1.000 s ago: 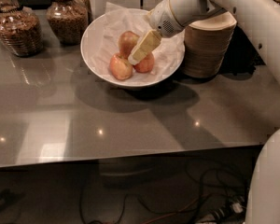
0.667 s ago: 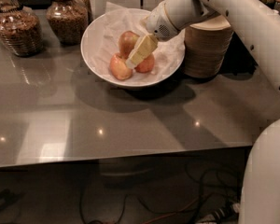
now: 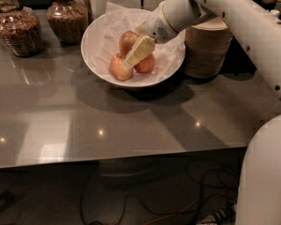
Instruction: Pick apple from white bowl
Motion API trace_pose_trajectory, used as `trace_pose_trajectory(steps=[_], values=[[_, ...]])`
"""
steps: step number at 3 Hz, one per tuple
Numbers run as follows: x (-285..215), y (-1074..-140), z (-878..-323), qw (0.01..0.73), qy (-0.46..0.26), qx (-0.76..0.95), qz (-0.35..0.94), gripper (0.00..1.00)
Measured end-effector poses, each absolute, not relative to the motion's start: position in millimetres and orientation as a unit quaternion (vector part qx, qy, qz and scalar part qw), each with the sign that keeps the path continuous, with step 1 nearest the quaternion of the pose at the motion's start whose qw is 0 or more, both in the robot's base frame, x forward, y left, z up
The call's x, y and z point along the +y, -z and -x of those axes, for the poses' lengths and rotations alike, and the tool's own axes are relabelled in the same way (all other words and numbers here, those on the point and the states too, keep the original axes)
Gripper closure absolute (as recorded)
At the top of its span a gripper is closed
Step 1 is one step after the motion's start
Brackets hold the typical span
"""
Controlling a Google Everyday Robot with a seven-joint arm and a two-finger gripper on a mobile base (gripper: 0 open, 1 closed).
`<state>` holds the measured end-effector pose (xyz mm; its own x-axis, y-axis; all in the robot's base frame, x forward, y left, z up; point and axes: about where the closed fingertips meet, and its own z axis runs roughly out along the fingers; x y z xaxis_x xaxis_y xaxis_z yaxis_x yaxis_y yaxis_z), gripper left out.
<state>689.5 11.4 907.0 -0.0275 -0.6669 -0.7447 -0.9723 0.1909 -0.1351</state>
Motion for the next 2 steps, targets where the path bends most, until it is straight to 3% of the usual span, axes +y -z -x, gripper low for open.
trace_pose_trajectory(steps=[2], values=[[12.0,-906.3,-689.6,0.357,-0.214,0.684,0.599,0.66]])
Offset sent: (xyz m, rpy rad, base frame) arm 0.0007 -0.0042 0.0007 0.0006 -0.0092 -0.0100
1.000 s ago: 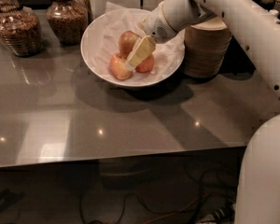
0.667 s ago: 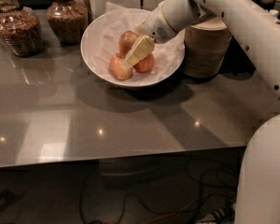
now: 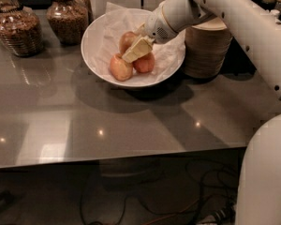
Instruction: Pick apple from white bowl
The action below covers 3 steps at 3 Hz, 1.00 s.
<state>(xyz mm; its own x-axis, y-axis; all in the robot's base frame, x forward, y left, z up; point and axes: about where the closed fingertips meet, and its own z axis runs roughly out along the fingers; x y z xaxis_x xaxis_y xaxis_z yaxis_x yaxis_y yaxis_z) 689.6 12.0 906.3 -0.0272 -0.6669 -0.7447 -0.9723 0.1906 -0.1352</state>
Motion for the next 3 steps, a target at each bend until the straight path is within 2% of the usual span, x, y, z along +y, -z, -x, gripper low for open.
trace_pose_trajectory(steps=[1,2,3], values=[[8.7,-910.3,-688.5,0.364,-0.214,0.683,0.596,0.89],[3.5,-930.4,-676.7,0.379,-0.215,0.671,0.599,1.0],[-10.9,-950.4,-652.3,0.391,-0.214,0.658,0.607,1.0]])
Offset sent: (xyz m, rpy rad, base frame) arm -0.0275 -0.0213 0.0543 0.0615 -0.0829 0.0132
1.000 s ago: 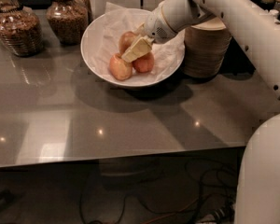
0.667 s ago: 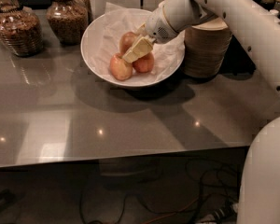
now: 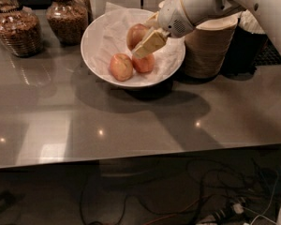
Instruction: Pick apple from white bowl
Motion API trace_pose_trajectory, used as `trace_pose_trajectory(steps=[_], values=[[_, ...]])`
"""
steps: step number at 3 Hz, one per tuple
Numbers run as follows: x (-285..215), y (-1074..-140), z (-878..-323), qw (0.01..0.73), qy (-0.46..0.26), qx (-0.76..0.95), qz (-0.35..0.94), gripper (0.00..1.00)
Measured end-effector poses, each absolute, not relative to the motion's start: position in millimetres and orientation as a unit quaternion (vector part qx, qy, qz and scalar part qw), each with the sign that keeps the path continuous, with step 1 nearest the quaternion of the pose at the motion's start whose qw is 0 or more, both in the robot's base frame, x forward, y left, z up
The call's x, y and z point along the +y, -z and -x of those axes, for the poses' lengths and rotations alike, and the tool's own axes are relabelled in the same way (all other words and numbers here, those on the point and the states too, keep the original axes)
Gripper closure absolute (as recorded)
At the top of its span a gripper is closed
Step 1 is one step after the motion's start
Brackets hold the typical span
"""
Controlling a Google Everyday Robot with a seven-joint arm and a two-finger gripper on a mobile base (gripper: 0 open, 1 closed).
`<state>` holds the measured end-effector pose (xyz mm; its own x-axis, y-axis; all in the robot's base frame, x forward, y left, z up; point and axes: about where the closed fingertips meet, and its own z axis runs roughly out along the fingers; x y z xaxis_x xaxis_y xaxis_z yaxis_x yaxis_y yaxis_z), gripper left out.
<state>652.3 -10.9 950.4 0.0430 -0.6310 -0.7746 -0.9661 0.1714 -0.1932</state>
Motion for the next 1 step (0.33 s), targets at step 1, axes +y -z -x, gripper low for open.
trace_pose_trajectory(steps=[1], values=[[-45.6,-946.0,-615.6,0.384,-0.213,0.656,0.614,1.0]])
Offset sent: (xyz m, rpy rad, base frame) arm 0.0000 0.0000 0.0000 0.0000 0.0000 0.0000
